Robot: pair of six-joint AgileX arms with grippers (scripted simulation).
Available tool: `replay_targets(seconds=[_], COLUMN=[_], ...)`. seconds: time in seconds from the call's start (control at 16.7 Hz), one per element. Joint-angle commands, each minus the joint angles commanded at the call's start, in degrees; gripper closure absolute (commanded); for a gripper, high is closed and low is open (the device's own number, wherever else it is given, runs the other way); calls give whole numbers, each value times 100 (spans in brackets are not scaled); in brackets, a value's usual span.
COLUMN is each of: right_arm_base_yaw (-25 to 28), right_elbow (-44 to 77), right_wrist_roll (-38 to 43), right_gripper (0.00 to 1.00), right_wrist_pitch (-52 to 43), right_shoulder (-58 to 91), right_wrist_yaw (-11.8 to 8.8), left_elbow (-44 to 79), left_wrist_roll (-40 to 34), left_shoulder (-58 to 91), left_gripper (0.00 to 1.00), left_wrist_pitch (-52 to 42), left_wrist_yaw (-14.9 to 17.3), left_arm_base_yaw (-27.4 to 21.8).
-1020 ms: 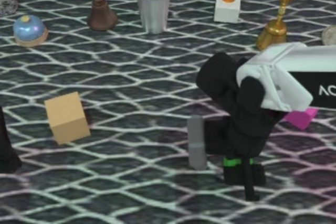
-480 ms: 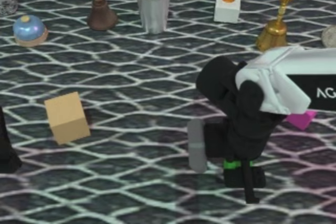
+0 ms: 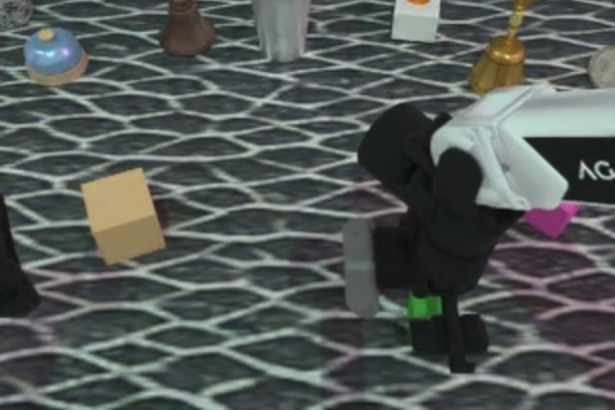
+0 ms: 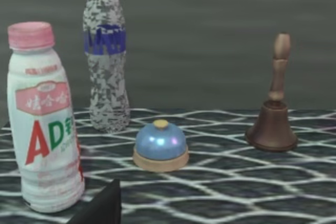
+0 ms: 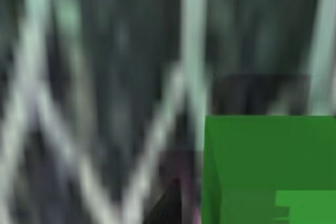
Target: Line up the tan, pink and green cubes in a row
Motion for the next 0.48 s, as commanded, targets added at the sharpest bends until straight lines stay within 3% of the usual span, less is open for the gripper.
replay_targets(seconds=[0.12, 0.48], right_arm_base_yaw=[0, 0], right_elbow=[0, 0], right_wrist_roll=[0, 0], right_gripper=[0, 0], right_wrist_pitch=[0, 0], right_shoulder=[0, 0], right_wrist_yaw=[0, 0], left_elbow=[0, 0], left_wrist_roll=[0, 0], left_shoulder=[0, 0], left_gripper=[0, 0], left_wrist_pitch=[0, 0], left_wrist_yaw=[0, 0], left_arm_base_yaw=[0, 0])
